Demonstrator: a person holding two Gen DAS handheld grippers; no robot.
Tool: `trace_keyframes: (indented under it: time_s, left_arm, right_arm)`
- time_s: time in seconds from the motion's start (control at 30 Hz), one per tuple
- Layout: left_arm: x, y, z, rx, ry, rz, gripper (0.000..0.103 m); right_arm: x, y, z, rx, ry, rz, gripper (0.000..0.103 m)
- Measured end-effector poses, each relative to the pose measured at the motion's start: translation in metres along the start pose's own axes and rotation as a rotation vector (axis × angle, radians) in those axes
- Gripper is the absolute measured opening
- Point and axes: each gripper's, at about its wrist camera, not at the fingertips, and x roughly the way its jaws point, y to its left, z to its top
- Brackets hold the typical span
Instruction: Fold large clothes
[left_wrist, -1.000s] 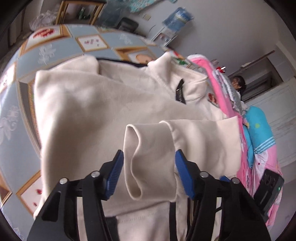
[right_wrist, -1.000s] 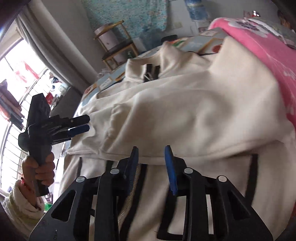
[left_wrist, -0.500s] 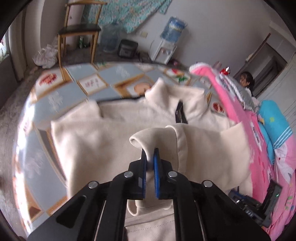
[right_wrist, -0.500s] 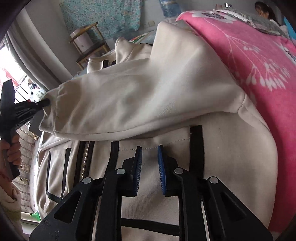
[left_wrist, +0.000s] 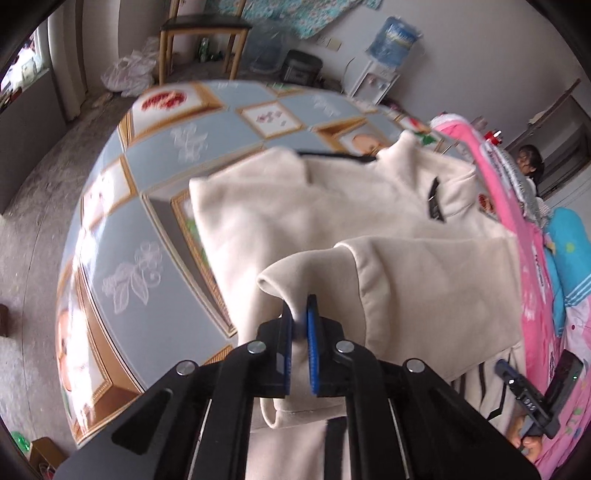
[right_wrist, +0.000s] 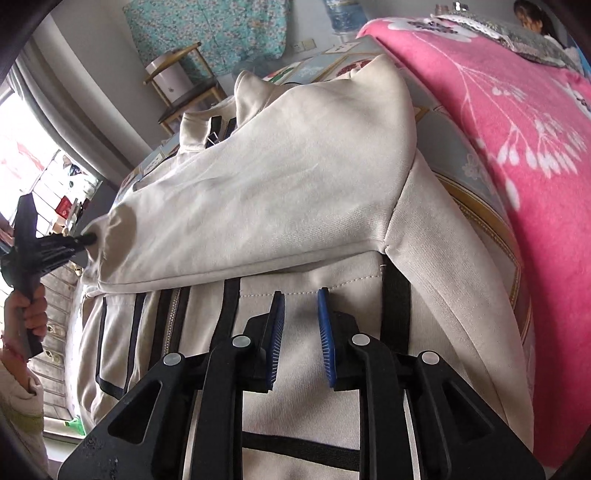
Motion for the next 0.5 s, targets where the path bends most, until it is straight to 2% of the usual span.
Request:
trace_keyframes:
  time_s: [0.1, 0.17, 0.23, 0.33, 0.4, 0.5]
  left_arm:
    - [0.001, 0.002, -0.002, -0.002, -0.005, 0.012, 0.012]
    - [-0.006, 0.002, -0.003, 0.012, -0.038, 0.039, 0.014]
    - [-0.018, 0.001, -0.004, 0.033, -0.103, 0.095, 0.014]
    - [-0.037, -0.007, -0.006, 0.111, -0.197, 0.168, 0.014]
    - [-0.046, -0.018, -0.008, 0.169, -0.234, 0.135, 0.014]
    - [-0.033, -0.043, -0.013, 0.273, -0.184, 0.086, 0.014]
  right_arm:
    - [-0.006, 0.004, 0.000, -0.026, 0.015, -0.006, 0.036]
    - [-0.018, 0.008, -0.004, -0.065, 0.023, -0.028, 0.046]
    - [-0.036, 0.012, -0.005, -0.095, 0.023, -0.024, 0.047]
    - [-0.067, 0.006, 0.010, -0.081, -0.018, 0.043, 0.050]
    - [-0.081, -0.004, 0.035, -0.054, -0.067, 0.070, 0.053]
    - [-0.073, -0.031, 0.082, 0.024, -0.082, 0.103, 0.053]
